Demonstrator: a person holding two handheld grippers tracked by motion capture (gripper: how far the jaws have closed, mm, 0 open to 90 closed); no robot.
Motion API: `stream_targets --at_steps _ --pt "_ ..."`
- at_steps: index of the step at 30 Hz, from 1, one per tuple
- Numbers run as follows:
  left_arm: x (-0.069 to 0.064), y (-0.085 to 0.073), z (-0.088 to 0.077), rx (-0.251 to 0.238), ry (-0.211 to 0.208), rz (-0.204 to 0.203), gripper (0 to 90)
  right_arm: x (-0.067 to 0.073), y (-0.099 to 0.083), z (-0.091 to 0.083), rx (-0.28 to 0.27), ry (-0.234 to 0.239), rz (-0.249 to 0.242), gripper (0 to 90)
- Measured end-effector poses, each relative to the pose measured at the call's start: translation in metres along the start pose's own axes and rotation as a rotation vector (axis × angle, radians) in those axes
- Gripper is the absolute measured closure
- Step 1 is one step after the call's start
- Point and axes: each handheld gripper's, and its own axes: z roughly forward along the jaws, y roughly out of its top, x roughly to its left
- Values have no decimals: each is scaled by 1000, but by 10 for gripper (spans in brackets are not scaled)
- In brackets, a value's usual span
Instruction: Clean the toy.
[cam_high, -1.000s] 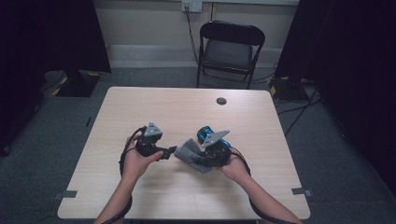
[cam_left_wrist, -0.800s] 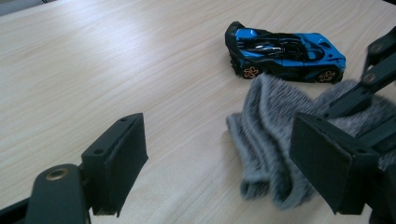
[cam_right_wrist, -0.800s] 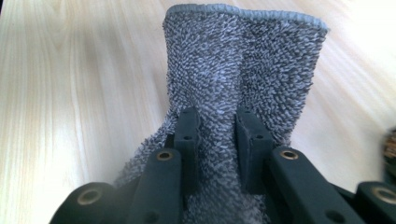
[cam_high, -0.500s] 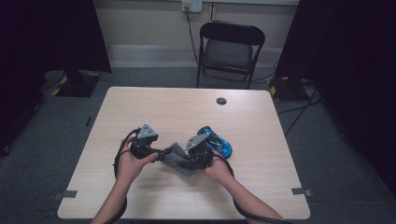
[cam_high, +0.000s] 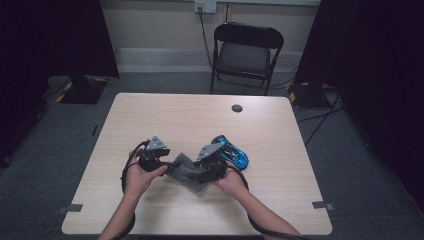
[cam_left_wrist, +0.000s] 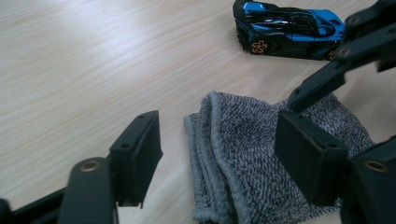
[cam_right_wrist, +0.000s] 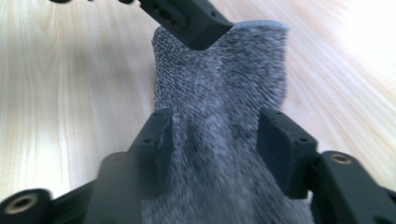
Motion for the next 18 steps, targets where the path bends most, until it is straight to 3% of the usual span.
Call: stream_targets --at_steps 3,6,12,18 --pt "-1 1 4 9 -6 30 378 1 -6 -12 -2 0 16 373" --pt "-2 2 10 7 -18 26 404 4 -13 -17 2 -15 2 341" --pt "-2 -1 20 57 -32 41 537 5 -27 -15 18 -14 9 331" --pt "0 -10 17 119 -64 21 635 -2 -29 -14 29 -42 -13 336"
